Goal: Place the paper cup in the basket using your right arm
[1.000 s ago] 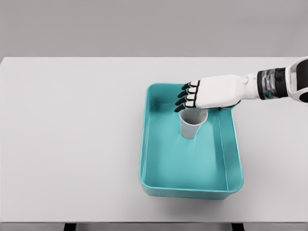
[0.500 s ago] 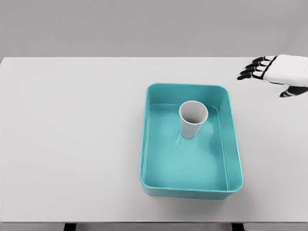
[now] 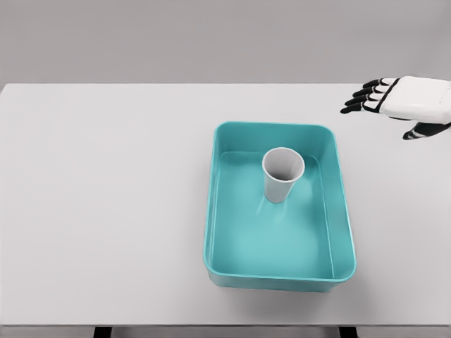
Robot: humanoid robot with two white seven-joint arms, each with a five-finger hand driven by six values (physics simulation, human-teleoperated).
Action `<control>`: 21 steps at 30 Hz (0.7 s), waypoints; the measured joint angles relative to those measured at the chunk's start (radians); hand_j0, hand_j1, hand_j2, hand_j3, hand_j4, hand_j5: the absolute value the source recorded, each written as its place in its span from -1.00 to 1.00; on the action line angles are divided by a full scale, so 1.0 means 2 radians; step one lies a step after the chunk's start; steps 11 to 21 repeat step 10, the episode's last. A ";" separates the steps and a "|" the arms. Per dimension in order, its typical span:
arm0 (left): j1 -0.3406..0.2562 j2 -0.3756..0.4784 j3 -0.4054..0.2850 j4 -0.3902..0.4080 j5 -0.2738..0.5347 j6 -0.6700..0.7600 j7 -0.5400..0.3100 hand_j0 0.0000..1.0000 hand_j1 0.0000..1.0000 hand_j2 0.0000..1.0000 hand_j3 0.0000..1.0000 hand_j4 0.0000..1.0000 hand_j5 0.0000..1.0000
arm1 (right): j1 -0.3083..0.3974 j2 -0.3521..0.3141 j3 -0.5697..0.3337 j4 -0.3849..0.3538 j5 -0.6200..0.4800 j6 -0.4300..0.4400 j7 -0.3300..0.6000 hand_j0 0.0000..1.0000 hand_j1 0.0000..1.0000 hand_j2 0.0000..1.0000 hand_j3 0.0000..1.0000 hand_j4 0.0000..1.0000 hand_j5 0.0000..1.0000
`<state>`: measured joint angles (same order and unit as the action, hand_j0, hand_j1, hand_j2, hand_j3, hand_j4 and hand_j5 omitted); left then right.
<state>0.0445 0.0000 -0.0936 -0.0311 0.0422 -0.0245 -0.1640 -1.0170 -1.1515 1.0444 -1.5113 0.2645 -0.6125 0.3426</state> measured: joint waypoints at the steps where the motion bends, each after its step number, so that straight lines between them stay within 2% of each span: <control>1: -0.001 0.000 0.000 0.000 0.000 0.000 0.000 1.00 1.00 1.00 1.00 1.00 1.00 | 0.002 0.002 0.000 0.000 0.000 0.000 0.000 1.00 1.00 1.00 1.00 1.00 1.00; 5: -0.002 0.000 0.002 -0.002 0.001 0.000 -0.002 1.00 1.00 1.00 1.00 1.00 1.00 | 0.018 0.007 0.000 0.003 0.001 0.000 0.001 1.00 1.00 1.00 1.00 1.00 1.00; 21: 0.004 0.000 0.001 0.001 0.000 0.002 -0.001 1.00 1.00 1.00 1.00 1.00 1.00 | 0.018 0.008 0.000 0.009 0.001 0.000 0.001 1.00 1.00 1.00 1.00 1.00 1.00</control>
